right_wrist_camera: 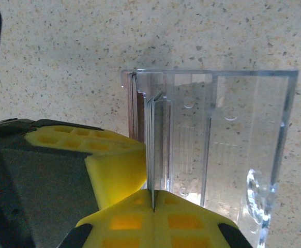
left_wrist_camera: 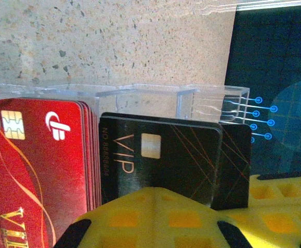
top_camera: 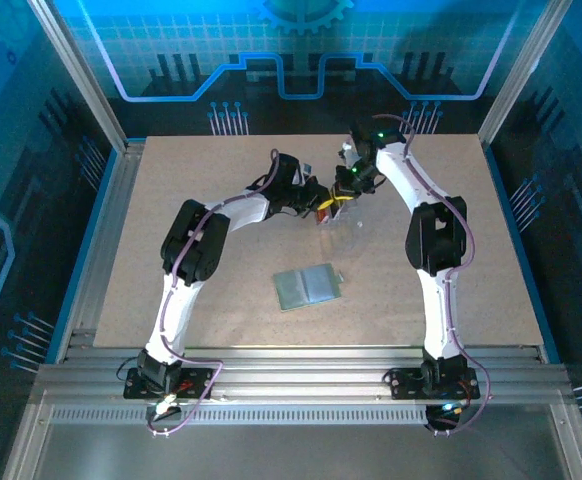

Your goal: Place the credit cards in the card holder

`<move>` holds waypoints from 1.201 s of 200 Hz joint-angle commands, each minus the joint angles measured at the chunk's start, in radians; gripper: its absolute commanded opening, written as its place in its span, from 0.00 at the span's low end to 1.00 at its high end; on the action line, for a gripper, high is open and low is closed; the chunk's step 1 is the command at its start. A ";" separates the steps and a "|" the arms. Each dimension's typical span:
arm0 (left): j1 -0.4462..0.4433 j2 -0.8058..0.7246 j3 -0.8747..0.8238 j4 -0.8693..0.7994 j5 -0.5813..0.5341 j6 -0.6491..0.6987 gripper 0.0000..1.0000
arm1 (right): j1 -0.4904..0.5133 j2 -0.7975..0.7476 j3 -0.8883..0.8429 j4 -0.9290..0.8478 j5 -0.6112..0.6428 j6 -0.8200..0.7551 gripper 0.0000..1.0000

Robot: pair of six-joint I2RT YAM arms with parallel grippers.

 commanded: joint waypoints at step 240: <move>-0.054 0.155 0.182 -0.277 -0.076 0.146 0.00 | -0.028 -0.136 -0.074 -0.002 0.002 0.001 0.01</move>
